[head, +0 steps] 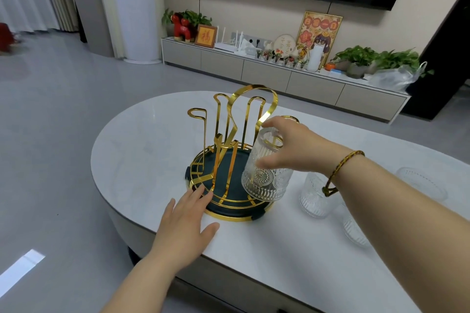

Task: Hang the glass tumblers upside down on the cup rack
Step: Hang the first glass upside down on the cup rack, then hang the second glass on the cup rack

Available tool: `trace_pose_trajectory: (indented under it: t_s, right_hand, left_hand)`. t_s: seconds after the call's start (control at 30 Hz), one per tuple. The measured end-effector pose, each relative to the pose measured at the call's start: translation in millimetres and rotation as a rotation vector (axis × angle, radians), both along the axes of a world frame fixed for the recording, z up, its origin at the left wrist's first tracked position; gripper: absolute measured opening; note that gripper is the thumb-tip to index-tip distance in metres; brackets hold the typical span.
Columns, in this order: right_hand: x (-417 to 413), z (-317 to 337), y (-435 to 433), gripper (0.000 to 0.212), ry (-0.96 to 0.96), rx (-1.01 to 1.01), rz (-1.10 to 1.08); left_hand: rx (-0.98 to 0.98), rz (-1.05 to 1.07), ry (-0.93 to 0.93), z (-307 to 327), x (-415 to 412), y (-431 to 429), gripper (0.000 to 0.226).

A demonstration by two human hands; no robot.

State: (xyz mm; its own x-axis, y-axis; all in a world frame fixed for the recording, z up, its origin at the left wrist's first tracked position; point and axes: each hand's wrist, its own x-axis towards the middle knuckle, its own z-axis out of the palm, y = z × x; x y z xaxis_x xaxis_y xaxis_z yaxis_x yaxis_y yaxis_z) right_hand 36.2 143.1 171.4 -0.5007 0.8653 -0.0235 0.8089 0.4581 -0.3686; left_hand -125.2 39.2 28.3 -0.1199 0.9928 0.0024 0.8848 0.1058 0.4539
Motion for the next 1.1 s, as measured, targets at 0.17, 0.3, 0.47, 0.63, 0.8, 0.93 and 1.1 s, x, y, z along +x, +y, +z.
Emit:
trace_pose_trajectory:
  t_s: [0.17, 0.3, 0.47, 0.63, 0.8, 0.93, 1.1]
  right_hand:
    - [2.4, 1.9, -10.2, 0.081, 0.037, 0.039, -0.026]
    - [20.7, 7.0, -30.3, 0.074, 0.110, 0.136, -0.054]
    - [65.2, -6.2, -64.7, 0.051, 0.310, 0.223, -0.129]
    - [110.7, -55.6, -92.5, 0.033, 0.493, 0.159, -0.308]
    - [139.2, -111.4, -108.9, 0.028, 0.769, 0.147, -0.595]
    - [153.9, -136.0, -103.4, 0.045, 0.884, 0.122, -0.804]
    - [160.0, -147.7, -75.6, 0.089, 0.887, 0.002, -0.779]
  left_hand:
    - [0.019, 0.002, 0.004, 1.4, 4.7, -2.1, 0.060]
    - [0.133, -0.097, -0.075, 8.2, 14.7, -5.5, 0.053]
    - [0.270, -0.183, -0.127, 12.1, 34.9, -13.3, 0.041]
    - [0.178, -0.294, -0.094, 8.4, 64.4, -20.2, 0.040]
    - [0.031, -0.350, 0.043, -6.1, 87.9, -19.7, 0.051]
    - [-0.014, -0.374, 0.188, -17.3, 93.5, -18.0, 0.052]
    - [-0.030, -0.374, 0.257, -21.5, 93.2, -16.5, 0.052]
